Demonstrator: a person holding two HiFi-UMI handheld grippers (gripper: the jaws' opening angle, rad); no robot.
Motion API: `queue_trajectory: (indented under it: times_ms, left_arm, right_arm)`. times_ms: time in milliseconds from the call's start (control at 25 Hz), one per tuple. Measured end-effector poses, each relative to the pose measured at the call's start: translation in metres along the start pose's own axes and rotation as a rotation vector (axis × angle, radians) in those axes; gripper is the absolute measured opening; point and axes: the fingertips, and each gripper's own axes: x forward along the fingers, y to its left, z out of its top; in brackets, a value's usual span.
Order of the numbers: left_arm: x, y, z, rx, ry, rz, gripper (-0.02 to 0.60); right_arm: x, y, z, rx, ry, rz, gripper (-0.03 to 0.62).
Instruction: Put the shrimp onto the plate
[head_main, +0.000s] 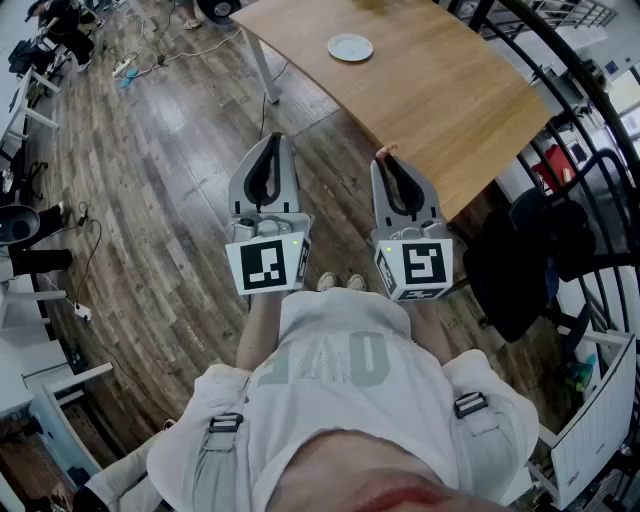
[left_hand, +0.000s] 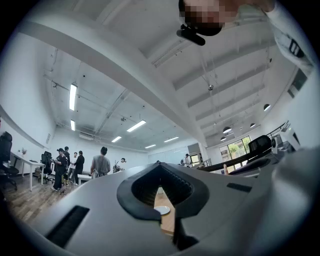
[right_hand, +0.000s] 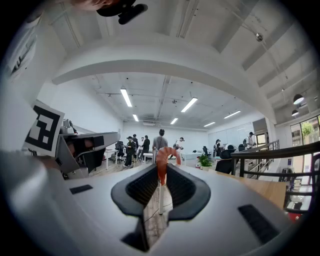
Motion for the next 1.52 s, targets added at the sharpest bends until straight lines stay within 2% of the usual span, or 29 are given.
queue_trajectory:
  times_ms: [680, 840, 1080, 1320, 1520]
  left_arm:
    - [0.010, -0.005, -0.002, -0.023, -0.006, -0.006, 0.006]
    - [0.014, -0.013, -0.005, -0.025, -0.002, -0.007, 0.006]
    - [0.018, -0.030, -0.006, -0.017, -0.008, -0.011, 0.006]
    - [0.010, -0.048, -0.017, -0.010, 0.007, 0.024, 0.006]
    - [0.015, -0.044, -0.009, 0.001, -0.008, 0.053, 0.006]
  right_arm:
    - [-0.003, -0.012, 0.002, 0.023, -0.022, 0.001, 0.063]
    - [-0.007, -0.019, 0.003, 0.032, -0.045, 0.025, 0.063]
    - [-0.018, -0.037, -0.004, 0.032, -0.034, 0.013, 0.063]
    - [-0.036, -0.061, -0.023, 0.024, 0.004, 0.007, 0.063]
    - [-0.039, -0.067, -0.016, 0.017, -0.016, 0.022, 0.063]
